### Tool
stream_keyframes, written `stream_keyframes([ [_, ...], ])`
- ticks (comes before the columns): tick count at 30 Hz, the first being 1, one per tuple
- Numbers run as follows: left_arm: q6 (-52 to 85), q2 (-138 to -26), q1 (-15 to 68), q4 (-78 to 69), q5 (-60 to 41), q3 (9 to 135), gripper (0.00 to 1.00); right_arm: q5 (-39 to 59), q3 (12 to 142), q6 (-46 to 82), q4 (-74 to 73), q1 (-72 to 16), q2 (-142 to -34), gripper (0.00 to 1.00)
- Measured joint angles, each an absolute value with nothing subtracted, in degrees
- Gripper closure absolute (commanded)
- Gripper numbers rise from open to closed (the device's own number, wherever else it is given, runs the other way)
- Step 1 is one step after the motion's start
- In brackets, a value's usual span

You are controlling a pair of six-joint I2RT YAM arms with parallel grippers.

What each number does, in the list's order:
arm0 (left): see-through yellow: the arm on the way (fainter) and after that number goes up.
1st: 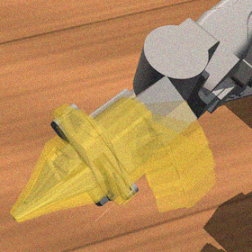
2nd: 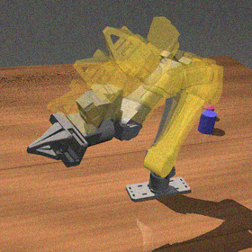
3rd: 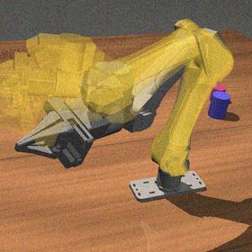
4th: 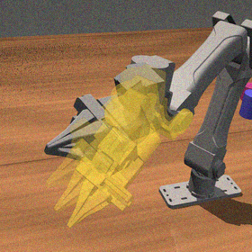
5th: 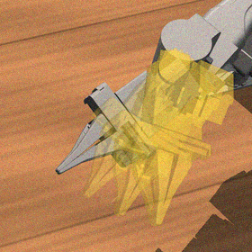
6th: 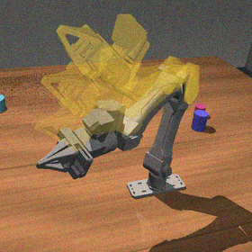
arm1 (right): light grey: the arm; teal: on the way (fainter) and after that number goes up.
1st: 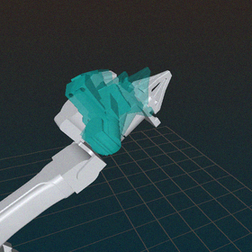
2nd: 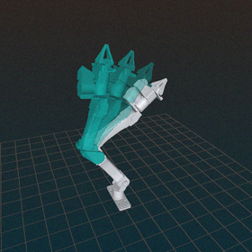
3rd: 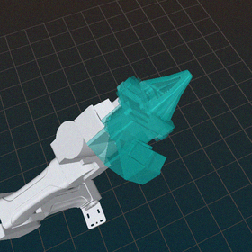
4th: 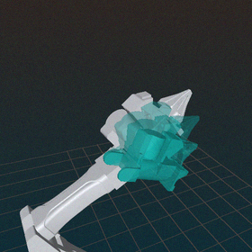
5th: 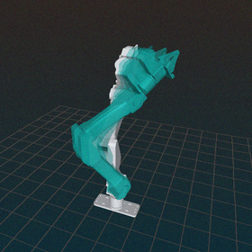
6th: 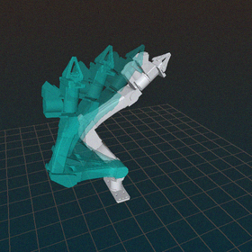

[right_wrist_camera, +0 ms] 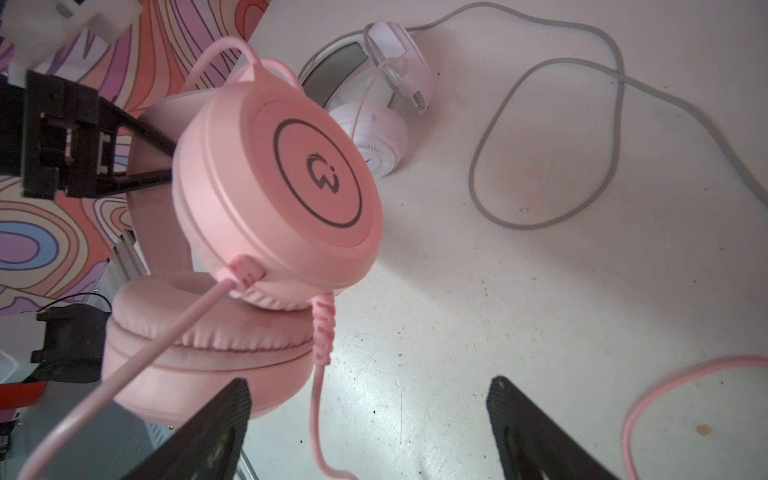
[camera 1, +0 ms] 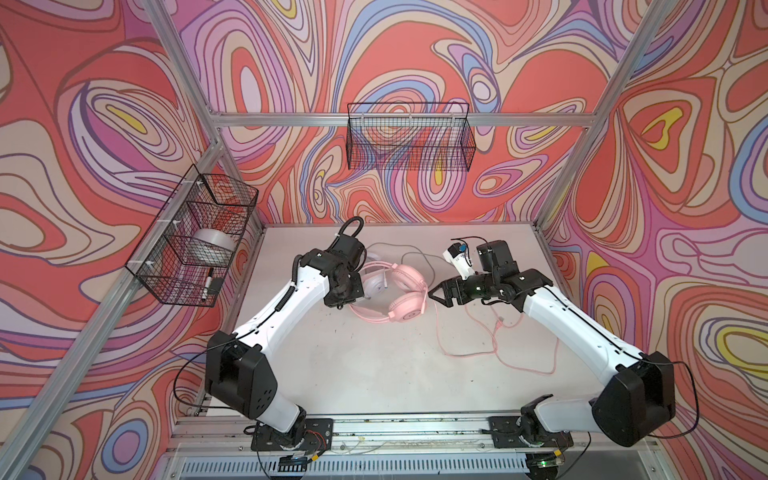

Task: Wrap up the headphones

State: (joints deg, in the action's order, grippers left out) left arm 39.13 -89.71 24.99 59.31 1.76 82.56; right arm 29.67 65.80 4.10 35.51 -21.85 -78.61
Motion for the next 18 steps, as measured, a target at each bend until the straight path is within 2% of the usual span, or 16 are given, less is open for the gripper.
stream_keyframes([
  [8,37.54,-91.64,23.16,60.01,1.54,86.32,1.00,32.16,64.84,5.61,34.70,-21.85,-78.08,0.15],
  [18,37.06,-91.77,20.05,60.29,1.32,89.49,1.00,33.06,56.75,9.52,29.04,-21.85,-78.06,0.21],
])
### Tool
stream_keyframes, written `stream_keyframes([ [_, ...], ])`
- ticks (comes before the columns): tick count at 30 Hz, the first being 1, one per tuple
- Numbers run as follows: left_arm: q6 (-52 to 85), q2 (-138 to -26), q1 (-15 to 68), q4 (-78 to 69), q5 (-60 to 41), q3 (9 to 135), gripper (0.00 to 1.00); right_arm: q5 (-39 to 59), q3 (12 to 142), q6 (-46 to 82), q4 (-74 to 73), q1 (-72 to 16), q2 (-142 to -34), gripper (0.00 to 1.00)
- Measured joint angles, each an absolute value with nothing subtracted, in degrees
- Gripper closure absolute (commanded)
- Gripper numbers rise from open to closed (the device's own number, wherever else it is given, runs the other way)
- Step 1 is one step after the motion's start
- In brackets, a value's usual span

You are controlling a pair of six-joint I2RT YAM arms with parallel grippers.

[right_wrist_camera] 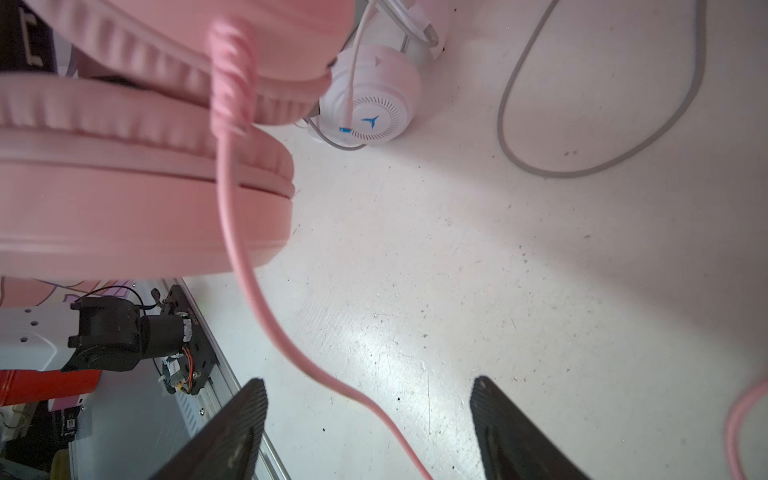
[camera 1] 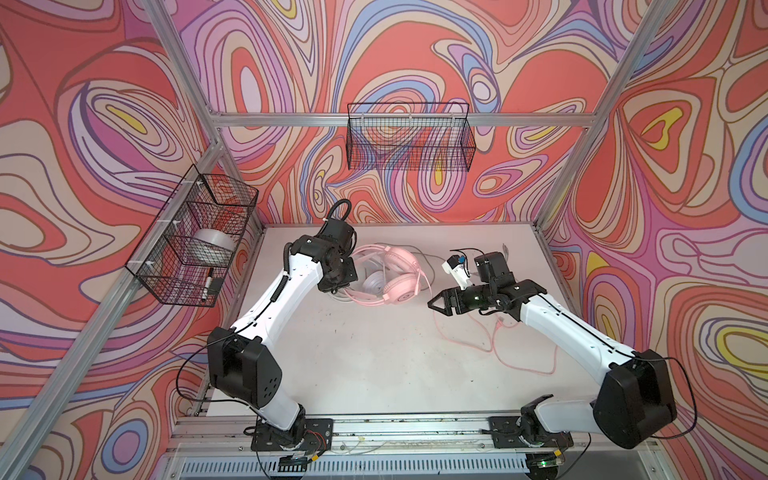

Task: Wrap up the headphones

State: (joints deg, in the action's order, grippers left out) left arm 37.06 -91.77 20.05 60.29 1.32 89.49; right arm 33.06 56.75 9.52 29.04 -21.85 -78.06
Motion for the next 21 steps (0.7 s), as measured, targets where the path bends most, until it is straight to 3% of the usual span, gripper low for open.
stream_keyframes([
  [21,36.62,-91.83,17.15,60.12,0.25,90.87,1.00,32.91,46.24,12.08,19.49,-21.85,-82.46,0.25],
])
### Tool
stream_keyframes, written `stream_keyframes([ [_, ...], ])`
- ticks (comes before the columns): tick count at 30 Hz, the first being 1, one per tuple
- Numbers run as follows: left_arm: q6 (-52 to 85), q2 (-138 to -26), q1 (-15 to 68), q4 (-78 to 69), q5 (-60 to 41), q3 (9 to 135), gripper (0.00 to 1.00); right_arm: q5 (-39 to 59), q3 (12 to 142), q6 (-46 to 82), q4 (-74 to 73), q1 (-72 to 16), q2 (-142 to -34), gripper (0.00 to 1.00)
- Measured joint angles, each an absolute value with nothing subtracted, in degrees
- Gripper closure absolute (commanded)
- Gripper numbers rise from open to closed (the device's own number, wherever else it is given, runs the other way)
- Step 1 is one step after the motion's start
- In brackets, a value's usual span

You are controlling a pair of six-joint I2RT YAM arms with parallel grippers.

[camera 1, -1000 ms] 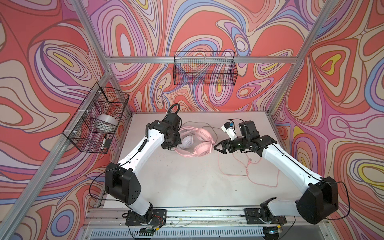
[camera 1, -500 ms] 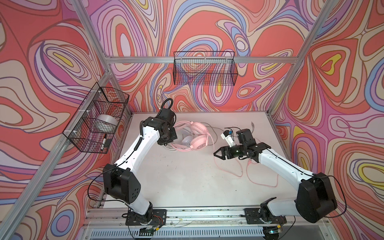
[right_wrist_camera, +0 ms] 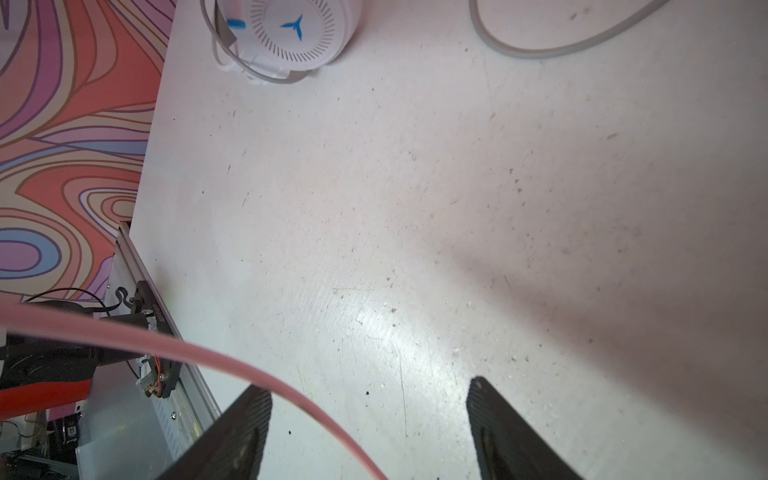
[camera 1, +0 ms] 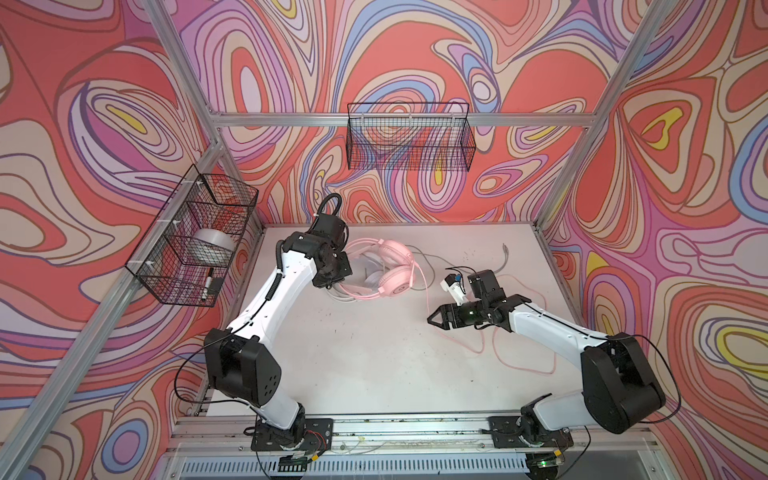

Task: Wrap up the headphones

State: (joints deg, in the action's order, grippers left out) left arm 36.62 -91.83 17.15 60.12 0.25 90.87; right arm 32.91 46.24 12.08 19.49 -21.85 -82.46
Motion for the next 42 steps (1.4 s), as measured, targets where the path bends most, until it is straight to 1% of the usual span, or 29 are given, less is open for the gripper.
stream_keyframes([
  [2,36.62,-91.83,16.80,59.88,0.27,90.87,1.00,32.91,45.56,12.10,18.98,-21.87,-82.65,0.28],
  [13,36.62,-91.81,15.25,59.51,0.64,90.87,1.00,32.29,43.62,12.36,19.42,-22.22,-84.29,0.33],
  [17,36.62,-91.81,14.55,59.37,0.99,90.89,1.00,31.38,43.62,12.99,20.18,-22.22,-84.71,0.41],
  [19,36.60,-91.79,14.26,59.37,1.37,90.94,1.00,30.68,43.62,13.30,20.88,-22.24,-85.49,0.43],
  [24,36.32,-91.39,13.41,59.35,2.02,91.00,1.00,29.17,43.64,14.06,23.00,-22.83,-86.94,0.45],
  [28,36.16,-91.18,12.91,59.35,2.26,91.05,1.00,28.36,43.64,14.50,23.55,-23.18,-87.24,0.50],
  [34,36.18,-91.18,12.49,59.37,2.96,91.05,1.00,26.33,43.94,14.79,25.65,-23.86,-87.96,0.54],
  [39,36.18,-91.18,11.88,59.37,3.11,91.05,1.00,24.67,43.94,15.79,27.68,-24.21,-85.67,0.61],
  [42,36.18,-91.18,11.62,59.33,3.05,91.05,1.00,24.51,43.94,16.19,27.94,-24.32,-83.66,0.70],
])
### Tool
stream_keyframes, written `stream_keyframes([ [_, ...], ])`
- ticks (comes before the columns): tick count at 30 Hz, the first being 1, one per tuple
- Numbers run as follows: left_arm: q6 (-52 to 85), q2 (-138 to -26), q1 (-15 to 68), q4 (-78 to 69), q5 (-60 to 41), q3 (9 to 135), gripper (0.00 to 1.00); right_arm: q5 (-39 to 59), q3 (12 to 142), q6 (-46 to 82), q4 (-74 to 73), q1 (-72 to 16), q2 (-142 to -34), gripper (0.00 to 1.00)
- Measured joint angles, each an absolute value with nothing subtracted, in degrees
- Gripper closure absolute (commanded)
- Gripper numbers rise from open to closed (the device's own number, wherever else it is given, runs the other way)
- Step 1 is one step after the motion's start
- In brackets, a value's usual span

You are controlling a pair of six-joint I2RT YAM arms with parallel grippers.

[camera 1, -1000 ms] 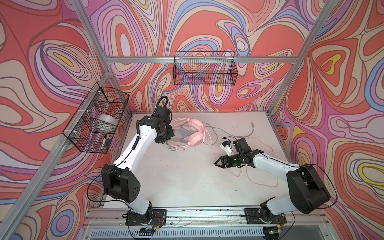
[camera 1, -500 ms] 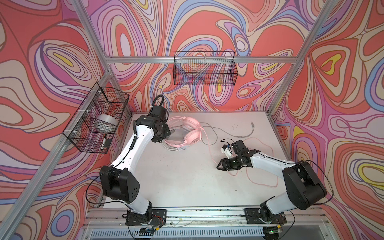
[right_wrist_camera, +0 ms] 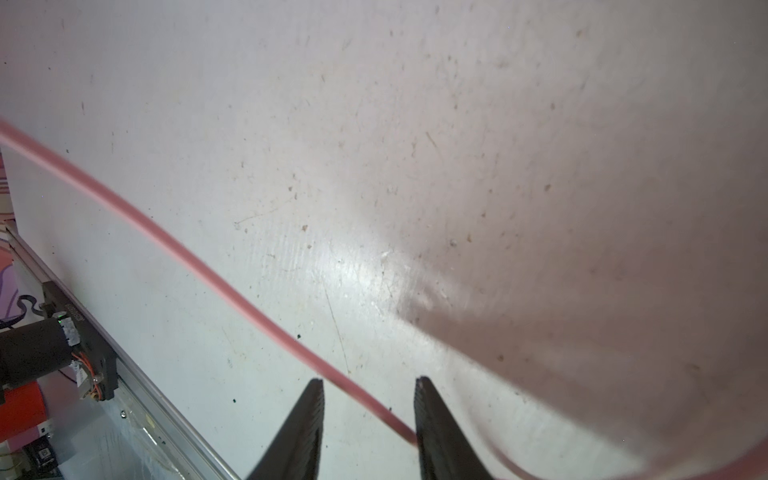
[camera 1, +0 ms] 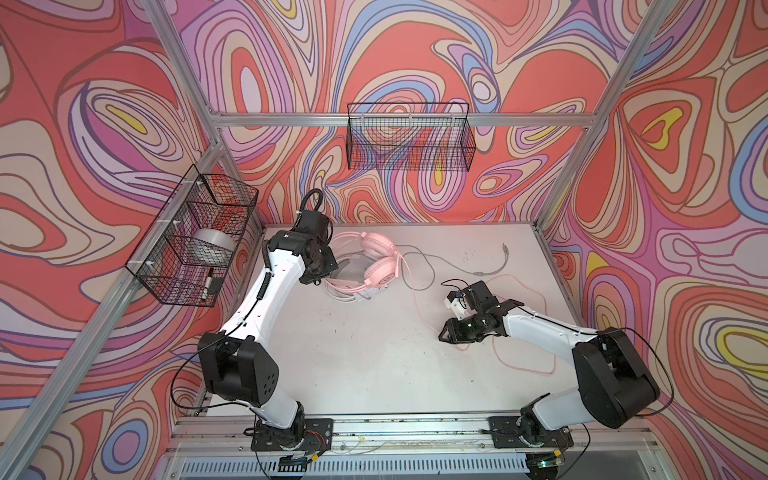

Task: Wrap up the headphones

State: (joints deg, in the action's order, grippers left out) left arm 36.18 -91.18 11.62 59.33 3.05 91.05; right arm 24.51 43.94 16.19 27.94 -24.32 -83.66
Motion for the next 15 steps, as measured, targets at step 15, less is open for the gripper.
stream_keyframes([
  [15,35.53,-91.18,11.62,59.33,2.57,91.05,1.00,22.52,44.77,14.41,30.35,-24.47,-83.68,0.58],
])
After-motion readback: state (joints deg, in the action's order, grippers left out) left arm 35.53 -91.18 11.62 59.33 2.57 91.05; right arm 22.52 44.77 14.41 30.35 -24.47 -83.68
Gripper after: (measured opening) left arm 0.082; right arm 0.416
